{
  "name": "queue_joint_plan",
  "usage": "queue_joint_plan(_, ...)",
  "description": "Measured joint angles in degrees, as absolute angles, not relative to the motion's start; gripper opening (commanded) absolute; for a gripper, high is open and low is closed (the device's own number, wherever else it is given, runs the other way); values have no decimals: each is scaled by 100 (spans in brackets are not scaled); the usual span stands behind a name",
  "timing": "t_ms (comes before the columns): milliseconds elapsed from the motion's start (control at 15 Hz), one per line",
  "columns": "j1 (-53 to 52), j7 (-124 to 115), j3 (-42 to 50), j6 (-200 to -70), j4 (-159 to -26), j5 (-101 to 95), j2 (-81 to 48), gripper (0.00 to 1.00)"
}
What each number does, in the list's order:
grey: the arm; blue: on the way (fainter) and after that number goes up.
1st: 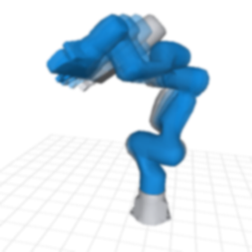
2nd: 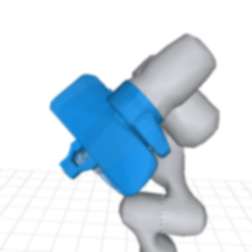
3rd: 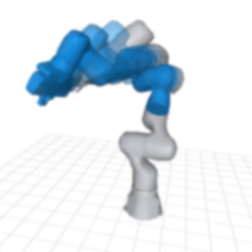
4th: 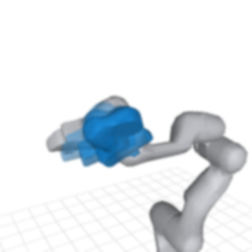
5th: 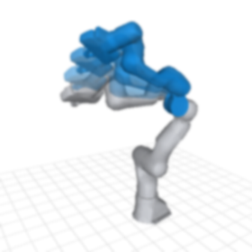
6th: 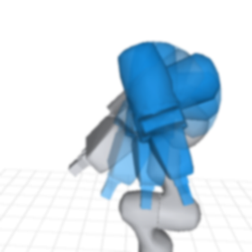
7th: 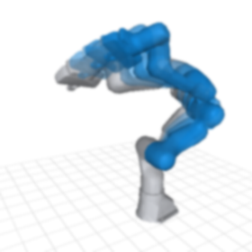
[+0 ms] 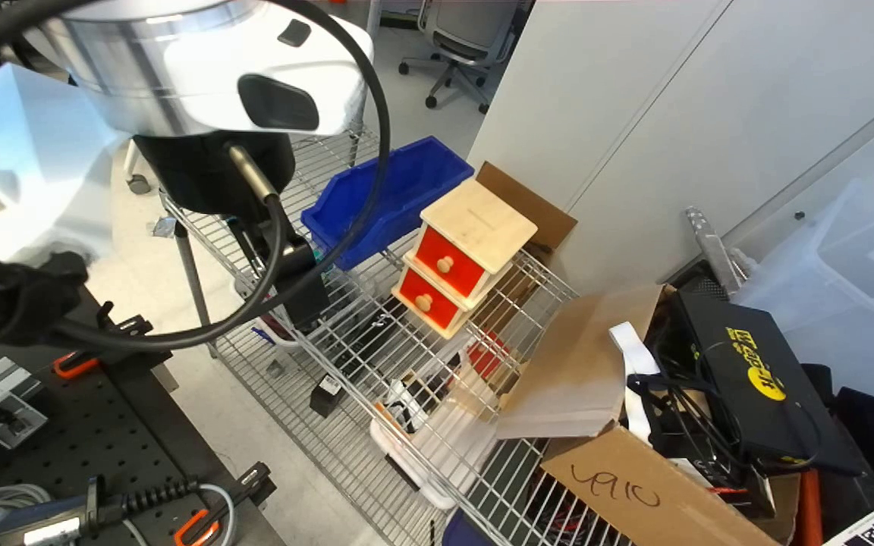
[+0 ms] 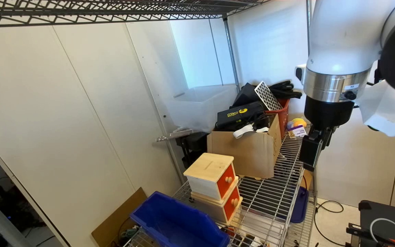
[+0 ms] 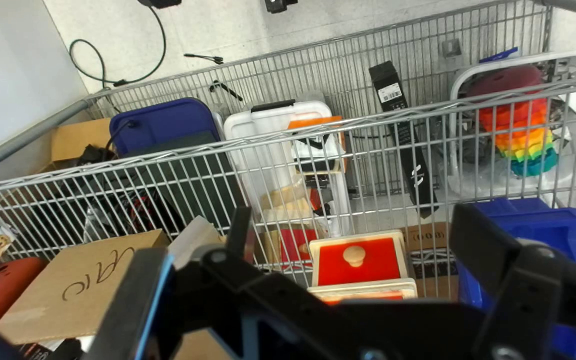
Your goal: Open the chest drawer
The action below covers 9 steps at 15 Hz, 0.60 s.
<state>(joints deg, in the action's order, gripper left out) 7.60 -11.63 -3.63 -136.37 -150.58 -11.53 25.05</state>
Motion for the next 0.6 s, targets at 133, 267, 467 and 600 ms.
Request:
queue_joint_plan(133, 760, -1163, -363, -13637, -15058, -1153, 2505, 100)
queue_joint_plan(267, 760, -1163, -363, -13637, -15058, -1153, 2505, 100)
queue_joint_plan(467, 760, -1163, -362, -13636, -15058, -1153, 2502, 100)
queue_joint_plan(600, 760, -1206, -361, -13636, -15058, -1153, 2482, 100)
